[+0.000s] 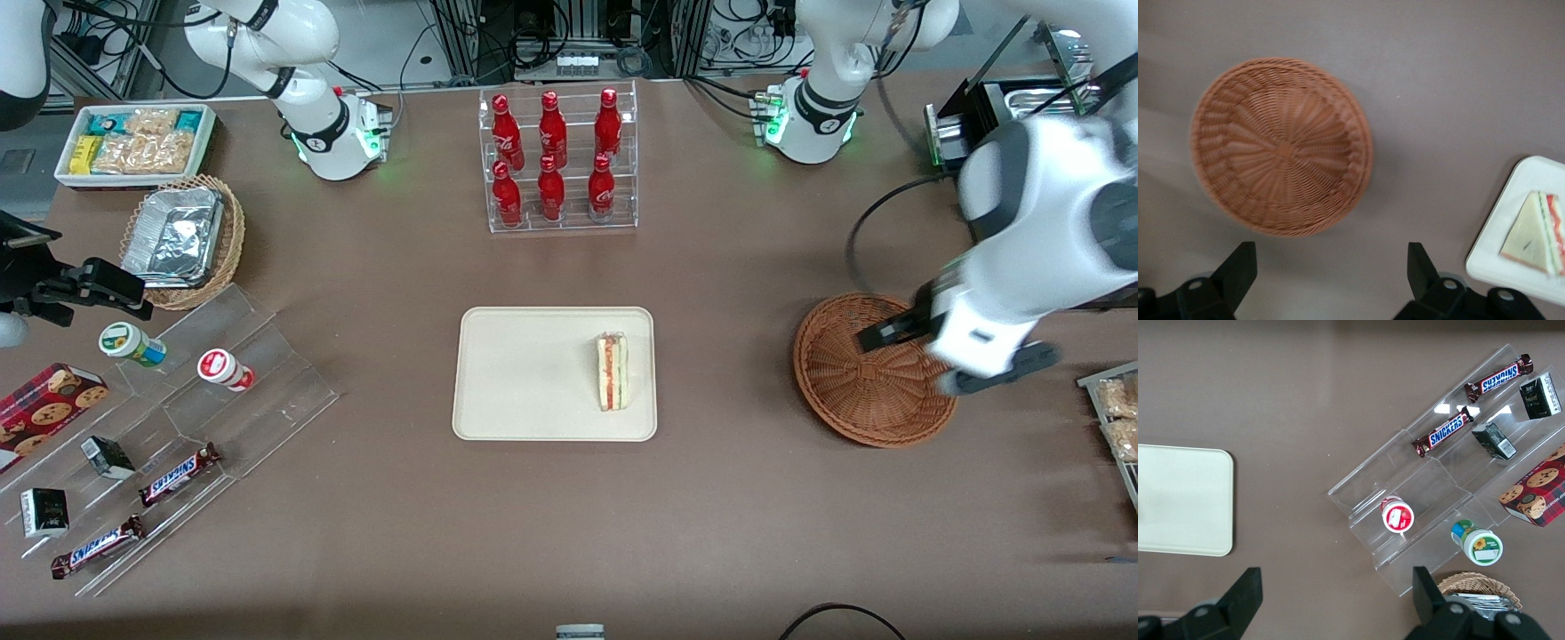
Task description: Place sandwich from basket to tray
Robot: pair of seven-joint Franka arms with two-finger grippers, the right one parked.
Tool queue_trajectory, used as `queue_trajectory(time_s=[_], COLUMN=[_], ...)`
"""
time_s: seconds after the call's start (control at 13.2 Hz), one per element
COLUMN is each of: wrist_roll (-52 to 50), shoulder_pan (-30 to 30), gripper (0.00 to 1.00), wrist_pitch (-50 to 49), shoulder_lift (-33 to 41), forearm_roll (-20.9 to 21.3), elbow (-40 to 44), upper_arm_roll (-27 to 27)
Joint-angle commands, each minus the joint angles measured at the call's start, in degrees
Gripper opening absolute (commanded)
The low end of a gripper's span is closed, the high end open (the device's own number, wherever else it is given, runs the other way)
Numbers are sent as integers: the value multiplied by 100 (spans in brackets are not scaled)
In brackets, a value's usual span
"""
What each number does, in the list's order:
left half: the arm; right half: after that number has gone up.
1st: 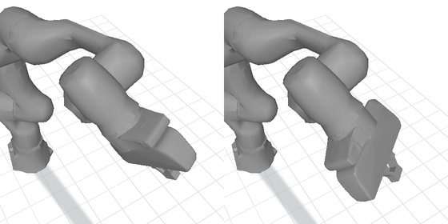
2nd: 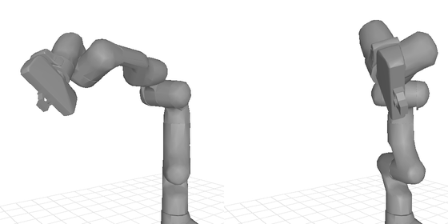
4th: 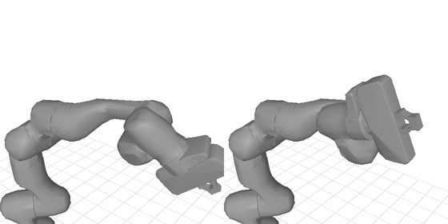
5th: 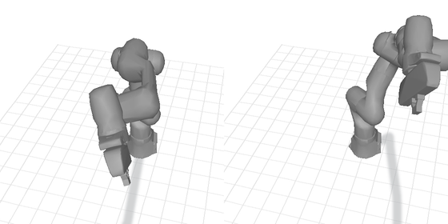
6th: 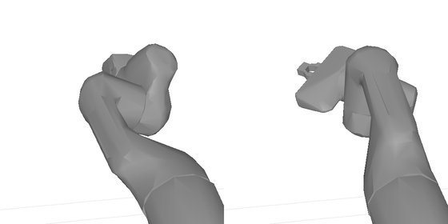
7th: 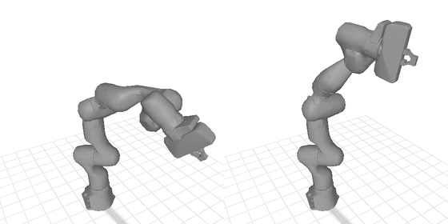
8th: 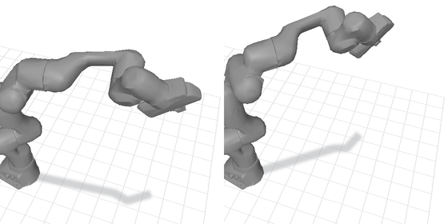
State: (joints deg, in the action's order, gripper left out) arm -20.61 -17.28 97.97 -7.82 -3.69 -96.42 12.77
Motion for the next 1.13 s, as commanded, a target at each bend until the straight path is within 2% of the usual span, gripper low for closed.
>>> queue_trajectory(time_s=[0.0,0.15,0.38,0.68,1.06], wrist_roll=[163,268,1435,1472,1455], shoulder_pan=[669,1215,1235,1209,1174], gripper=[100,100,100,100,100], wrist_pitch=[-365,-603,-779,-1052,-1052], shoulder_lift=[622,755,1009,1019,1019], forearm_roll=[551,721,633,441,264], elbow=[-281,-167,0,571,616], upper_arm_roll=[-824,-1529,-1532,-1523,-1523])
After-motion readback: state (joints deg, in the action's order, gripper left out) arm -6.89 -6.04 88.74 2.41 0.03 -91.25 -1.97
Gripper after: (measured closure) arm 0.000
